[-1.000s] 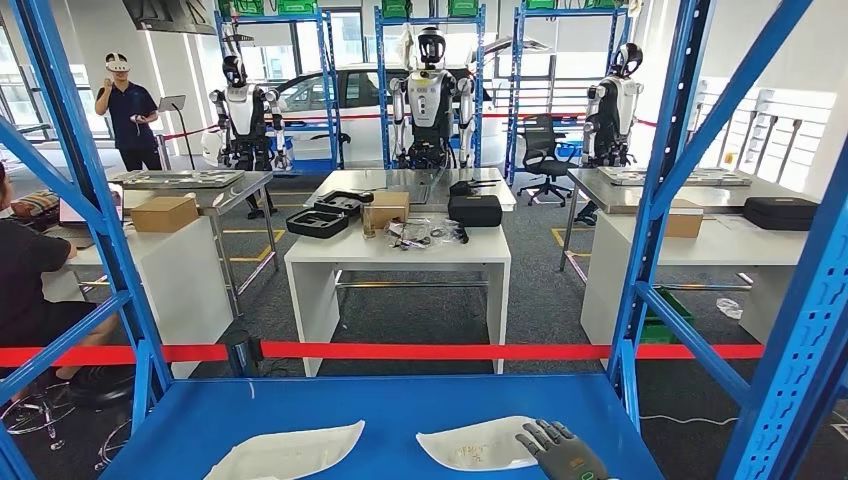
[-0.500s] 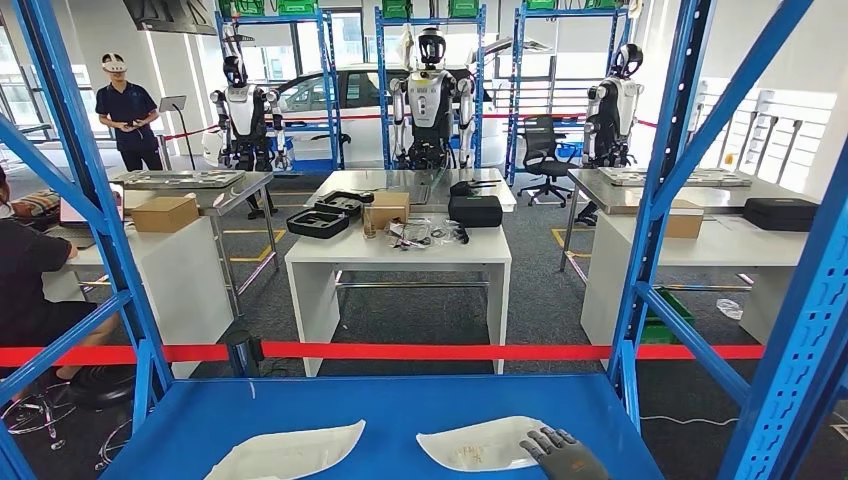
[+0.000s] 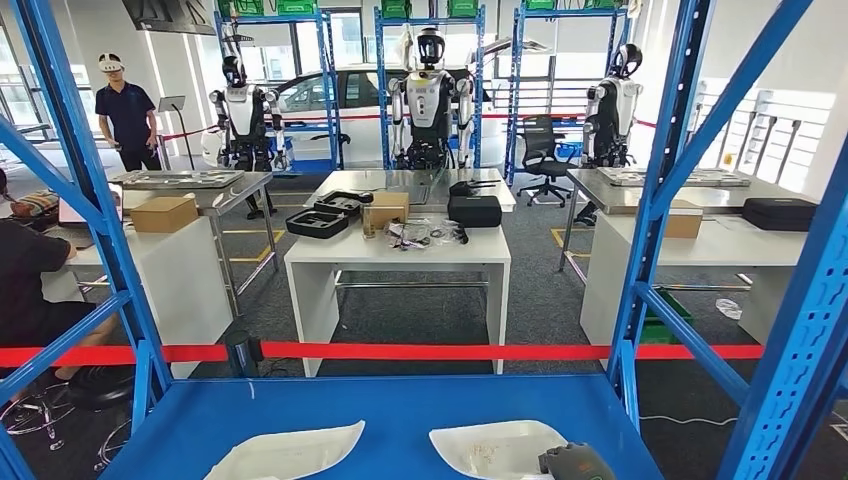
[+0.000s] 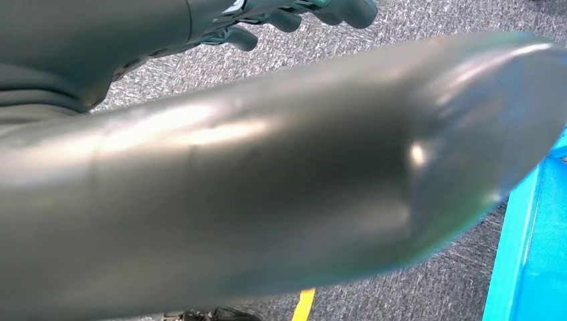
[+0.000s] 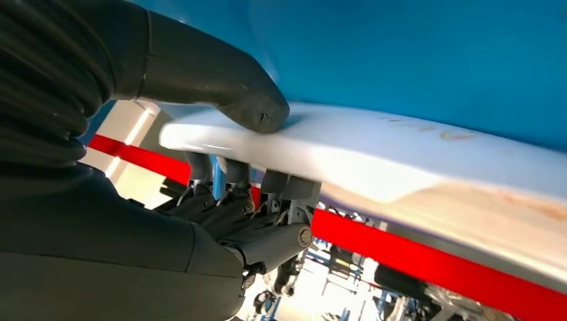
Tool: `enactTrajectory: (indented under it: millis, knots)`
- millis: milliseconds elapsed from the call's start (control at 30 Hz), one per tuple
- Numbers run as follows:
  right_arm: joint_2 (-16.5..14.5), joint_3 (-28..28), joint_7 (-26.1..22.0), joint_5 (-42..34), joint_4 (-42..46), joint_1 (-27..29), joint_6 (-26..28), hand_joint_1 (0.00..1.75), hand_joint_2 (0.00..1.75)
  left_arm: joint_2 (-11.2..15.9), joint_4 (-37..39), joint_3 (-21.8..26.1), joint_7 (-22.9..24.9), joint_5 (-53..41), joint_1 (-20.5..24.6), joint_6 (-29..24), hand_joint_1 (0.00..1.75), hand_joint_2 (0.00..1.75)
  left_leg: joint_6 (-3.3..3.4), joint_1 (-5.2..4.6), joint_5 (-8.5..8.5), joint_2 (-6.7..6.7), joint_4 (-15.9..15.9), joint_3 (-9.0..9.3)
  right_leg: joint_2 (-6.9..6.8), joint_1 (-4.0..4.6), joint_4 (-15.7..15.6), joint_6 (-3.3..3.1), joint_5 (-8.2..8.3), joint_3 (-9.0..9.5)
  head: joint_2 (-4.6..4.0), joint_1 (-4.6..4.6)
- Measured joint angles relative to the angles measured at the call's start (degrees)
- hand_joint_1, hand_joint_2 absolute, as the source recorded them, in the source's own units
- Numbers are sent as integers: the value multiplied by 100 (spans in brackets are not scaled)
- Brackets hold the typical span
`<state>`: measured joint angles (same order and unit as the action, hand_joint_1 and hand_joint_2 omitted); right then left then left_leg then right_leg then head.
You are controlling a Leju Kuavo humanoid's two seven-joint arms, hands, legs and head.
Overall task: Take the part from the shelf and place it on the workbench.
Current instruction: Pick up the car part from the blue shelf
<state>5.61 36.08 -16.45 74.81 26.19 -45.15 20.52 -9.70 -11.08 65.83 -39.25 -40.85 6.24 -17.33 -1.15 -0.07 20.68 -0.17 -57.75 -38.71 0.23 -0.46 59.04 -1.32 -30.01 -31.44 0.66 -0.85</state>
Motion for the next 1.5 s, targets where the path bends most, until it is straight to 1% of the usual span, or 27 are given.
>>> enactTrajectory:
  millis: [800, 967, 1167, 1300, 1500]
  knots:
    - [23, -149, -24, -40, 84, 30, 39, 175, 175, 19, -3, 1, 64, -10, -2, -75, 0, 0, 11, 5, -3, -5, -13, -1, -6, -9, -4, 27, 8, 12, 0, 0]
    - [21, -264, 146, -50, 179, 46, 347, 175, 175, 22, -3, 10, 207, 57, -1, -220, 0, 0, 14, 3, -5, -7, -13, -6, -8, -9, -3, 29, 9, 10, 0, 0]
    - [10, -491, 317, -97, 522, -76, 824, 175, 175, 27, -3, 11, 697, -11, 20, -435, 0, 0, 16, -9, -9, -6, -14, -18, -2, -7, -1, 32, 15, 2, 0, 0]
    - [-102, -611, 397, -119, 931, -313, 743, 175, 175, 50, -3, 12, 948, -31, 27, -457, 0, 0, 15, -11, -9, -4, -13, -20, 0, -3, 0, 31, 14, 0, 0, -1]
    - [-524, -637, 568, 3, 1643, -449, 648, 175, 175, 122, -8, 26, 1064, 19, 11, -521, 0, 0, 14, -5, -8, -1, -11, -21, 2, 3, 1, 22, 7, -11, 0, 0]
